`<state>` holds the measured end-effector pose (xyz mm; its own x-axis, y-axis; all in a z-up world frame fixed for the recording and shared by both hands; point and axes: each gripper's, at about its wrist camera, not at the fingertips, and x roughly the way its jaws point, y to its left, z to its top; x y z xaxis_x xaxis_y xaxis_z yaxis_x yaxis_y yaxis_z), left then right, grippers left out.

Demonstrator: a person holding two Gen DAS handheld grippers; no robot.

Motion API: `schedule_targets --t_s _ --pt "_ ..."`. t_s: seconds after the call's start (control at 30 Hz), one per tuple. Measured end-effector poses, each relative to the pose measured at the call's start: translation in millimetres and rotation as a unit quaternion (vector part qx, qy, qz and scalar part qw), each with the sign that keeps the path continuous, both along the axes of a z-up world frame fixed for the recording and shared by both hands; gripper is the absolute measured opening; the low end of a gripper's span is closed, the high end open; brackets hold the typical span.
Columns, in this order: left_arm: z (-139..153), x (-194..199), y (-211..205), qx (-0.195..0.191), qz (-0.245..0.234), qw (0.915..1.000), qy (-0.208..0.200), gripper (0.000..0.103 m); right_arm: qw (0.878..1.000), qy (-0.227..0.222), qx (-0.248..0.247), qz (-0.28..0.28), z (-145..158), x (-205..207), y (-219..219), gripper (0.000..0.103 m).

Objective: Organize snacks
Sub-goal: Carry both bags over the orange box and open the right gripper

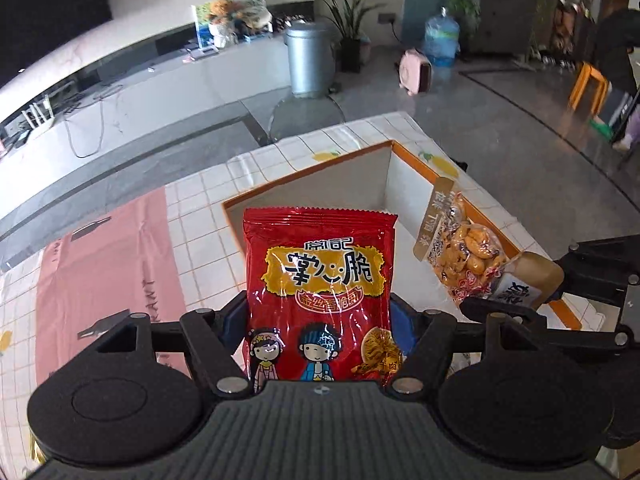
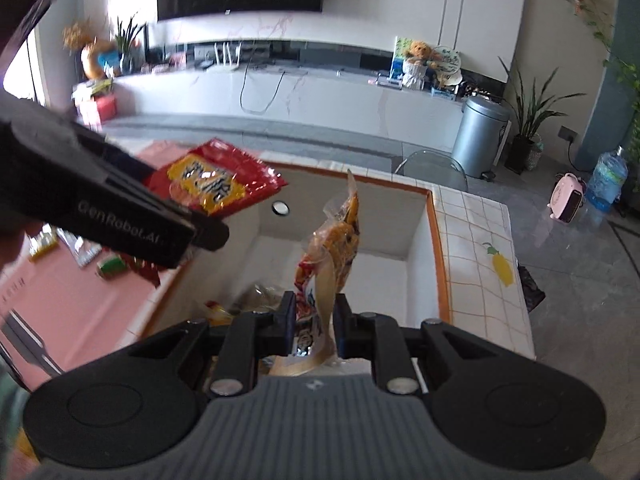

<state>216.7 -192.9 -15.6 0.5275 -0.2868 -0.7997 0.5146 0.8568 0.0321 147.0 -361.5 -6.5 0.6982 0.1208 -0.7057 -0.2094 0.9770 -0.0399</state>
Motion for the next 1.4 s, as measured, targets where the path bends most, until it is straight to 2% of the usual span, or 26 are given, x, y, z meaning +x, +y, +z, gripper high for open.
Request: schedule_targets --t_s 0.13,0.37,0.43,0.63,0.87,1.07,1.3,1.4 --pt "-12.5 24.2 -12.4 0.009 -0.022 0.9995 0.024 0.08 0.999 0.011 -0.037 0.019 -16.9 24.8 -5.5 0.015" --pt "-35.6 50.3 -31.6 0.052 -0.067 0.9956 0.039 0.08 0.994 0.023 -0.091 0.051 -31.9 59.1 -9.5 0.014" --pt "-41.4 57.1 -35.0 0.06 -0.078 0.9941 0.046 0.08 0.993 0.031 -0.101 0.057 -36.5 67.1 -10.8 0.006" --pt "-51.3 65.5 -45.7 0.086 -0.11 0.9891 0.048 0.08 0.989 0.056 -0.118 0.072 -51.0 82.3 -9.6 0.005" --pt "-60.3 72.0 -50.9 0.102 -0.13 0.9848 0.052 0.08 0.986 0.085 -0.118 0.079 -66.6 87.7 -7.6 0.005" --pt "-66.9 70.8 -53.7 0.115 -0.14 0.9825 0.044 0.082 0.987 0.097 -0.105 0.078 -68.0 90.0 -8.2 0.005" --pt "-68.3 66.2 -54.5 0.116 -0.154 0.9805 0.036 0.09 0.988 0.106 -0.078 0.08 -60.9 88.0 -8.4 0.005" --pt "-67.5 64.1 -53.9 0.118 -0.157 0.9794 0.045 0.091 0.987 0.112 -0.075 0.083 -60.2 88.9 -7.4 0.009"
